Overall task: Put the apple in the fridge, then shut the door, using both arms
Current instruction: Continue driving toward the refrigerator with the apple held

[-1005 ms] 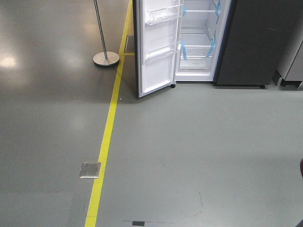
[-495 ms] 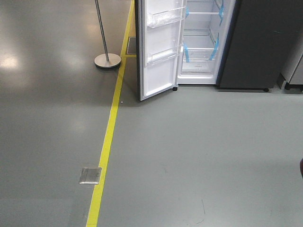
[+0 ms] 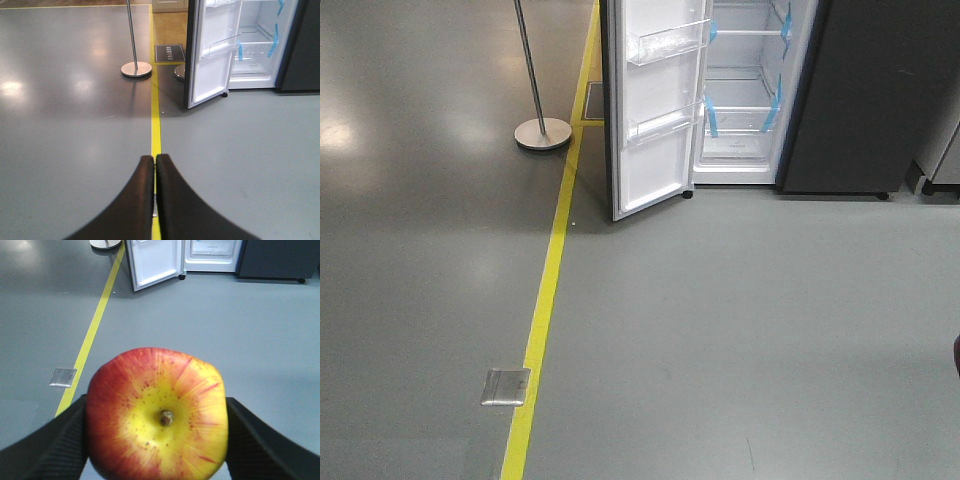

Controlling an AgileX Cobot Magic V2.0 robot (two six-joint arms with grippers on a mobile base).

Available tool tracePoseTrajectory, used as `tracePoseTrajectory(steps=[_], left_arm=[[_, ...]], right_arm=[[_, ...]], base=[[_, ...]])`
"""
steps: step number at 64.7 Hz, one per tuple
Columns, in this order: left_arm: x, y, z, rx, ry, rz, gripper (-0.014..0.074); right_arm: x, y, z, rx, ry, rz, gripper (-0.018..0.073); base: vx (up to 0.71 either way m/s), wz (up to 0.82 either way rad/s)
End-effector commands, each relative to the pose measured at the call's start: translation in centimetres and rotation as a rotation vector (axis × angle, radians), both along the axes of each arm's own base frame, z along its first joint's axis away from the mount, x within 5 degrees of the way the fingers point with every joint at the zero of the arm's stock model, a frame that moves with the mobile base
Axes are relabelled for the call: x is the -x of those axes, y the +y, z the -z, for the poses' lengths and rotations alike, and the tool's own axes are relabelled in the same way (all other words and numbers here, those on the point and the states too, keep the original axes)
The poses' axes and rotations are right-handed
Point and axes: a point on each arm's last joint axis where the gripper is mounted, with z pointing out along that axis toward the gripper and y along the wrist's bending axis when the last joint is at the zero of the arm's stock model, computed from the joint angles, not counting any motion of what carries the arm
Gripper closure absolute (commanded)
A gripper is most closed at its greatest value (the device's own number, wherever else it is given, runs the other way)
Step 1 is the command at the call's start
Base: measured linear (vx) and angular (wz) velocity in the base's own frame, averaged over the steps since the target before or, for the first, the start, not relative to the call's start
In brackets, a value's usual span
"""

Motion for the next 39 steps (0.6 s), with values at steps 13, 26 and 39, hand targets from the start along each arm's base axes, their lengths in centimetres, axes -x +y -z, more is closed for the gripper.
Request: tracePoseTrajectory(steps=[13, 26, 39], left_arm=[[-0.12, -0.01, -0.05, 0.004, -0.066, 0.001, 0.0602], [-0.12, -0.01, -0.05, 0.004, -0.066, 0.001, 0.0602], [-0.12, -0.01, -0.05, 0.004, -0.066, 0.001, 0.0602]], right_arm=[[-0.37, -0.04, -1.32, -0.001, -0.094, 0.006, 0.0364], [-0.37, -0.04, -1.32, -0.001, -0.094, 0.006, 0.0364], [-0.37, -0.04, -1.32, -0.001, -0.094, 0.006, 0.0364]], base=[[0.11, -0.01], [0.12, -0.01], [0.12, -0.02]])
